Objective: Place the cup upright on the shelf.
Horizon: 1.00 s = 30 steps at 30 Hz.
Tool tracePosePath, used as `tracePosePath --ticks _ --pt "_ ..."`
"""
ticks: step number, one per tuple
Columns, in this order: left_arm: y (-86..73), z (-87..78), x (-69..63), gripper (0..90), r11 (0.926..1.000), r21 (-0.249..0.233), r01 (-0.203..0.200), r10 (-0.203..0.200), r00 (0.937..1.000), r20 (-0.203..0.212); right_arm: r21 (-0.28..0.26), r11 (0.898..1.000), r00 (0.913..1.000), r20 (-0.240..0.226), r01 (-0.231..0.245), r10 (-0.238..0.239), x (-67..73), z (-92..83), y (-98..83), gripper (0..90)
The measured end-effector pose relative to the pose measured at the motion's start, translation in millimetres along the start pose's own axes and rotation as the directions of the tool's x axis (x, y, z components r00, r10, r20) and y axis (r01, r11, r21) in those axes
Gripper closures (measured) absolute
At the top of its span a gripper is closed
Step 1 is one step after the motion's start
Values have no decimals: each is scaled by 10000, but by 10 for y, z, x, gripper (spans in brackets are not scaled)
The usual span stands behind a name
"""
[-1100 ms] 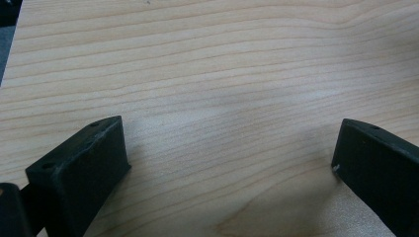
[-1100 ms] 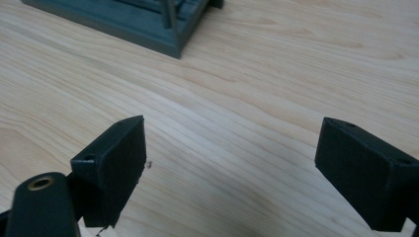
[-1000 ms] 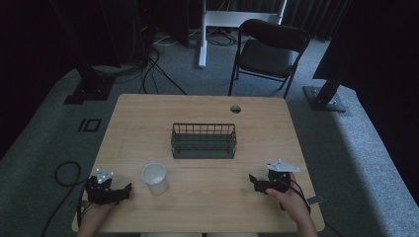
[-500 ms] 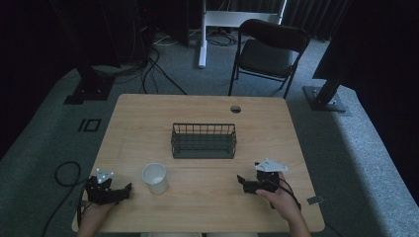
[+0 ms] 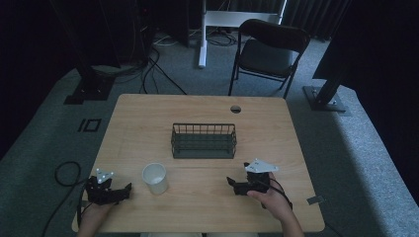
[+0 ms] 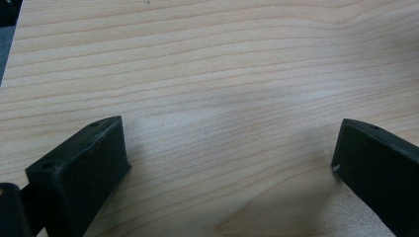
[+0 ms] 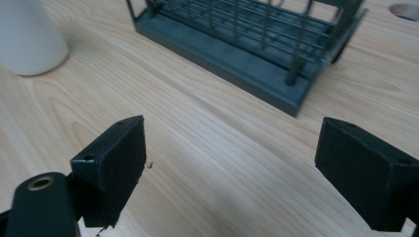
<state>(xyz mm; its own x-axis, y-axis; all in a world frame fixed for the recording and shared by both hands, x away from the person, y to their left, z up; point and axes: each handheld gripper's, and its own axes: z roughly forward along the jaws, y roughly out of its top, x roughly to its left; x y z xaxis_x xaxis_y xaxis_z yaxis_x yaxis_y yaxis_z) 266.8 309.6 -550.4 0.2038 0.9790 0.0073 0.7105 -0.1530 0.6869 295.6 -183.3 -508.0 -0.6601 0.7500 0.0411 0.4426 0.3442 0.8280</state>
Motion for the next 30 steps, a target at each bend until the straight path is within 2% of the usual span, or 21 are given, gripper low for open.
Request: tracePosePath --ticks 9,14,24,30 --pt "0 0 0 7 10000 0 0 0 10000 -1 -140 9997 9991 -368 188 -193 144 62 73 120" --pt "0 0 0 8 10000 -1 1 -1 10000 0 -185 9988 9970 -628 444 -455 251 107 106 120" --pt "0 0 0 7 10000 -1 1 -1 10000 -1 -157 9963 9894 -1171 841 -854 458 222 176 125" --pt "0 0 0 7 10000 0 2 -2 10000 -1 -189 9956 9853 -1431 914 -931 558 289 200 125"
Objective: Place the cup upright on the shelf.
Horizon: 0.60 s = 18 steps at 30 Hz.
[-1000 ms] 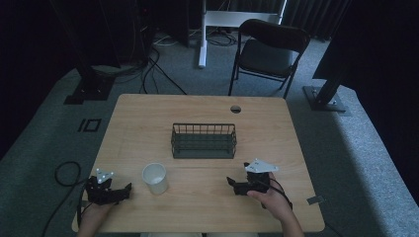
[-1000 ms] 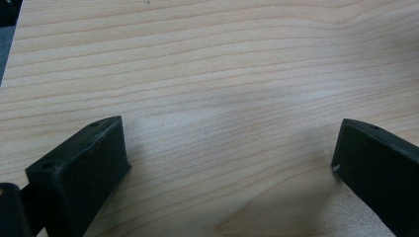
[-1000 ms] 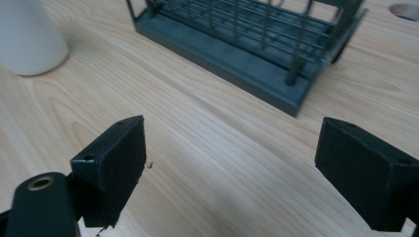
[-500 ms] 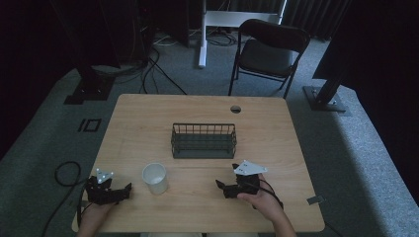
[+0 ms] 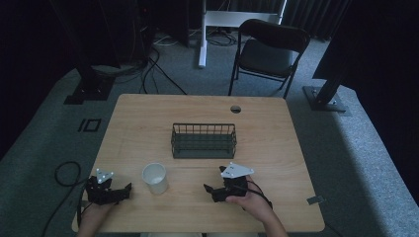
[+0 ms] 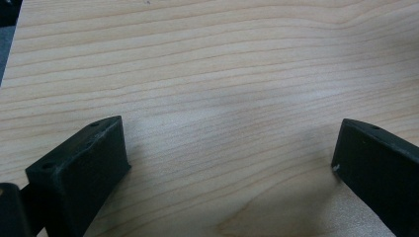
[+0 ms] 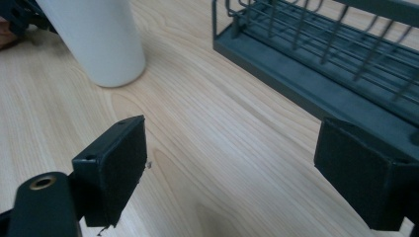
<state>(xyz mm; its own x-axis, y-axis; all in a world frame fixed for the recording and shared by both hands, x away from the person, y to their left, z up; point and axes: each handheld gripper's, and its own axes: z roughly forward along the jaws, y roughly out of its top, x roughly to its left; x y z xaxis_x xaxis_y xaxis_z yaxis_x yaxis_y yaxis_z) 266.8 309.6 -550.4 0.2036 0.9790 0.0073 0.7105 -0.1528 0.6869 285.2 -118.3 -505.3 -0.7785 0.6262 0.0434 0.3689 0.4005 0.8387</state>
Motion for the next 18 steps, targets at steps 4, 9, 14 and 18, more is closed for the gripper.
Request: tracePosePath --ticks 4,9,14,18 --pt "0 0 0 8 10000 -1 0 0 10000 2 -42 9999 9994 -328 94 -96 99 96 33 125" --pt "0 0 0 8 10000 -1 0 0 10000 1 -165 9993 9970 -695 324 -335 214 208 74 125" --pt "0 0 0 7 10000 -2 1 -1 10000 1 -266 9989 9947 -950 373 -397 288 302 109 125" --pt "0 0 0 7 10000 0 0 0 10000 0 -290 9987 9933 -1068 421 -450 324 351 125 125"
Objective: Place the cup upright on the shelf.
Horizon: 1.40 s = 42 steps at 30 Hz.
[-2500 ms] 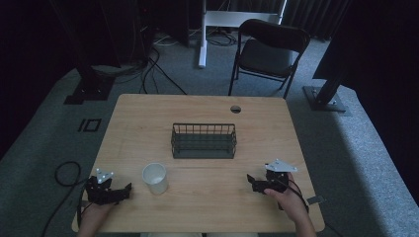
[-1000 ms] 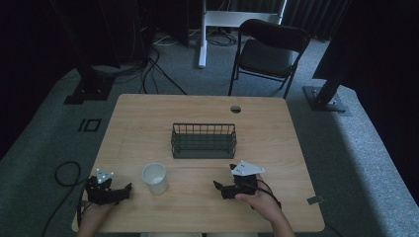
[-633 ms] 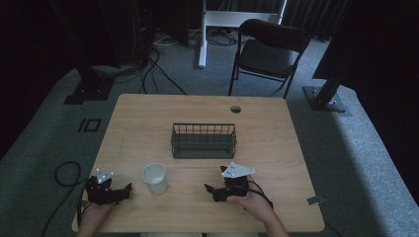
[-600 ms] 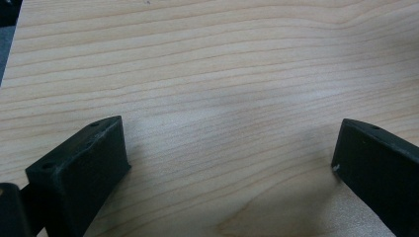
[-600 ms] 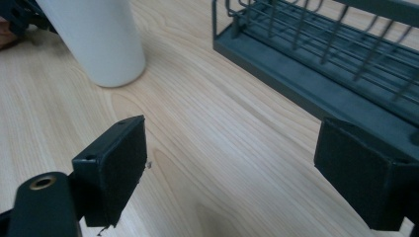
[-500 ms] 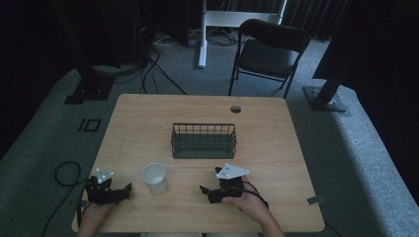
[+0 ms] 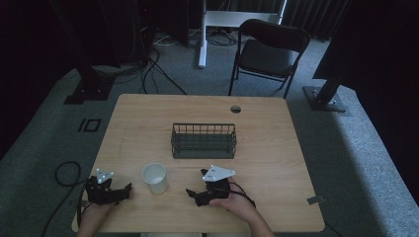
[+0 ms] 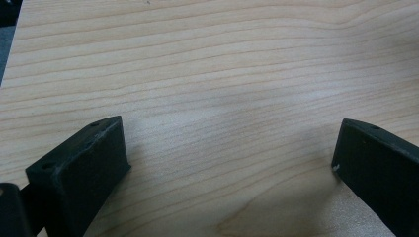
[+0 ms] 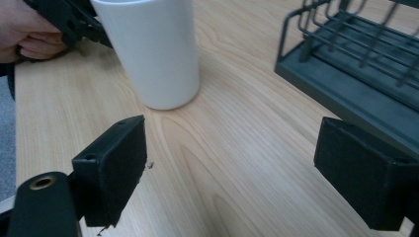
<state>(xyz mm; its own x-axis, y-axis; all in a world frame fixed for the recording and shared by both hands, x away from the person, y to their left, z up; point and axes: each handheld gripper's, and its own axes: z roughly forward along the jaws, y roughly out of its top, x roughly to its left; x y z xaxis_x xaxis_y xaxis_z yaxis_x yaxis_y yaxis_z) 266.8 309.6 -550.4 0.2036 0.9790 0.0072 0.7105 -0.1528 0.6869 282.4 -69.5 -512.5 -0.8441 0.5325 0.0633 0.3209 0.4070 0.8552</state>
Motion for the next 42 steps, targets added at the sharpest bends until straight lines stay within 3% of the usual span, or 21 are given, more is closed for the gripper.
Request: tracePosePath --ticks 19,28,42 --pt "0 0 0 8 10000 -1 1 -1 10000 1 -478 9978 9948 -890 458 -499 260 385 194 125" --pt "0 0 0 8 10000 -6 2 -2 10000 3 -276 9974 9934 -919 661 -683 325 566 246 125" --pt "-4 -2 -2 8 10000 -23 -13 14 10000 53 -630 9962 9911 -1150 604 -674 382 768 393 115"
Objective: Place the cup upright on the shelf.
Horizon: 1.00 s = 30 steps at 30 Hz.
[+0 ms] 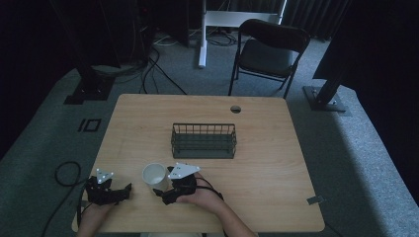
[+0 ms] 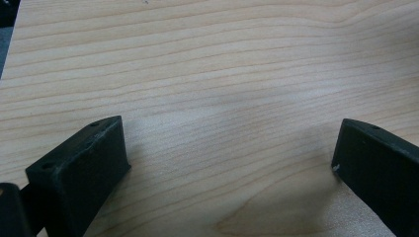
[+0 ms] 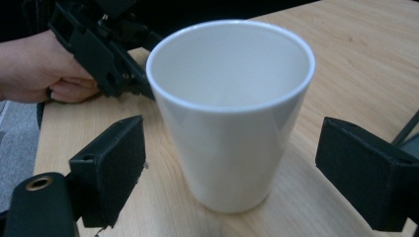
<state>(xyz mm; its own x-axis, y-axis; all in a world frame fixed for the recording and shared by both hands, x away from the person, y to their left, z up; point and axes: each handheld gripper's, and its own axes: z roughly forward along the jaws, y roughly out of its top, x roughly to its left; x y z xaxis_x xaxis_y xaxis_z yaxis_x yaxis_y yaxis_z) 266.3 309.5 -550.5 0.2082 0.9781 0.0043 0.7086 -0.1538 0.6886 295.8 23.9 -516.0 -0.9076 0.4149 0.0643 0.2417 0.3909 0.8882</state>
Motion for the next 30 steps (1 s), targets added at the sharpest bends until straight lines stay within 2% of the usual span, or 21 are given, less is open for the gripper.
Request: tracePosePath --ticks 13,30 --pt "0 -1 0 7 10000 15 -6 6 10000 -2 -259 9994 9997 -121 223 -226 26 130 86 115" --pt "0 -2 0 8 10000 19 -4 4 10000 0 -417 9983 9991 28 413 -412 54 252 152 142"
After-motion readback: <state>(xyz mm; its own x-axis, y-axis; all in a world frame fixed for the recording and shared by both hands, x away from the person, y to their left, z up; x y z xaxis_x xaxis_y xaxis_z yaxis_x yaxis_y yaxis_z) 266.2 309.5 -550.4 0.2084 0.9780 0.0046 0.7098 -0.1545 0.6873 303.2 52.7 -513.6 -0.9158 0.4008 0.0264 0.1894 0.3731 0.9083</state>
